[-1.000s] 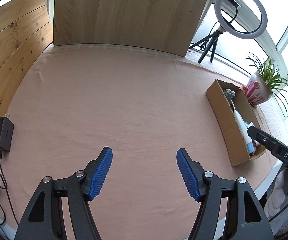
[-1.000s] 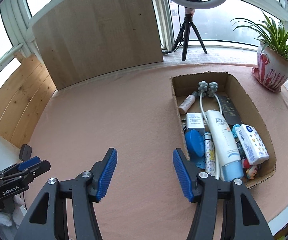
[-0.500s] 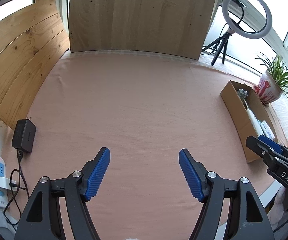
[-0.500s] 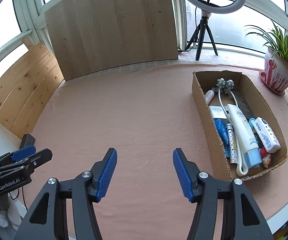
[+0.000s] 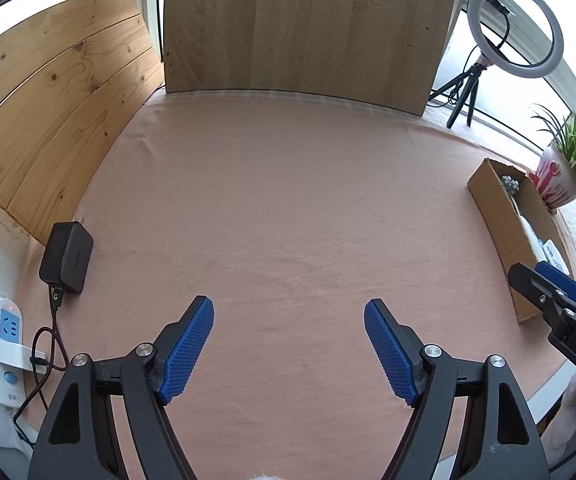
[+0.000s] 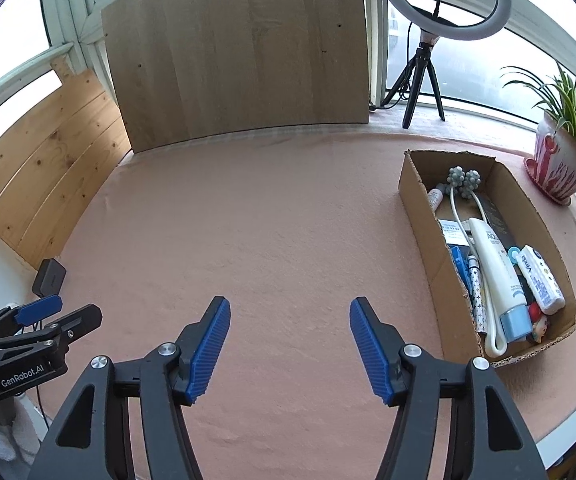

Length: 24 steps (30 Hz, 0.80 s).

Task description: Organize objects

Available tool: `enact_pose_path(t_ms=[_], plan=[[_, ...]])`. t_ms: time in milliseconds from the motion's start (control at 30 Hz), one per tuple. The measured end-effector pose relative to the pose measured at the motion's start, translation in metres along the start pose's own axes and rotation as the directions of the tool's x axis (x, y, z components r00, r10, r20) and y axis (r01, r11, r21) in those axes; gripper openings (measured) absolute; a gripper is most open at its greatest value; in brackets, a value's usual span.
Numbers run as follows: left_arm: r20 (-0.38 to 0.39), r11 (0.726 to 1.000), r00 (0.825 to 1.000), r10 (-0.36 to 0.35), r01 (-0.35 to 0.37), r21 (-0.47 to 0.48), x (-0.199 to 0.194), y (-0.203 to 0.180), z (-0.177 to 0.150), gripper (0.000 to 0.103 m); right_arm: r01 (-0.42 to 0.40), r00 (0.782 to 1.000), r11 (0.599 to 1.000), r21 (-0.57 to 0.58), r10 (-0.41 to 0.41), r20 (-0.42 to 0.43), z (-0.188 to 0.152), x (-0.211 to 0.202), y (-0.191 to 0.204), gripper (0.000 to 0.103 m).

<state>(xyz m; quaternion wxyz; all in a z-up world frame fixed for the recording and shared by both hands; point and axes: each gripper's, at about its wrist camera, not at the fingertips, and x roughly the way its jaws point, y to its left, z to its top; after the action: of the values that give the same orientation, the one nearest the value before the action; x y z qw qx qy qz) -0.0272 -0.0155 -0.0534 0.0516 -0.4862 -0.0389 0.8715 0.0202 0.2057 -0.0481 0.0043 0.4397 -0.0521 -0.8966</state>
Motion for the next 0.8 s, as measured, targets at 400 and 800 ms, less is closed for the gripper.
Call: enact_pose_path(t_ms=[400,800], plan=[[0.002,1.0,1.0,0.011,-0.011,0.005,0.001,0.006,0.006,0.081,-0.014,1.0,1.0,-0.017,0.014,-0.002,0.001,0.007,0.012,0.059],[-0.004,1.0,1.0,0.023,-0.023,-0.001,0.002,0.011,0.005,0.081,-0.021,1.0,0.999,-0.024,0.021,-0.005,-0.001,0.011,0.018,0.059]])
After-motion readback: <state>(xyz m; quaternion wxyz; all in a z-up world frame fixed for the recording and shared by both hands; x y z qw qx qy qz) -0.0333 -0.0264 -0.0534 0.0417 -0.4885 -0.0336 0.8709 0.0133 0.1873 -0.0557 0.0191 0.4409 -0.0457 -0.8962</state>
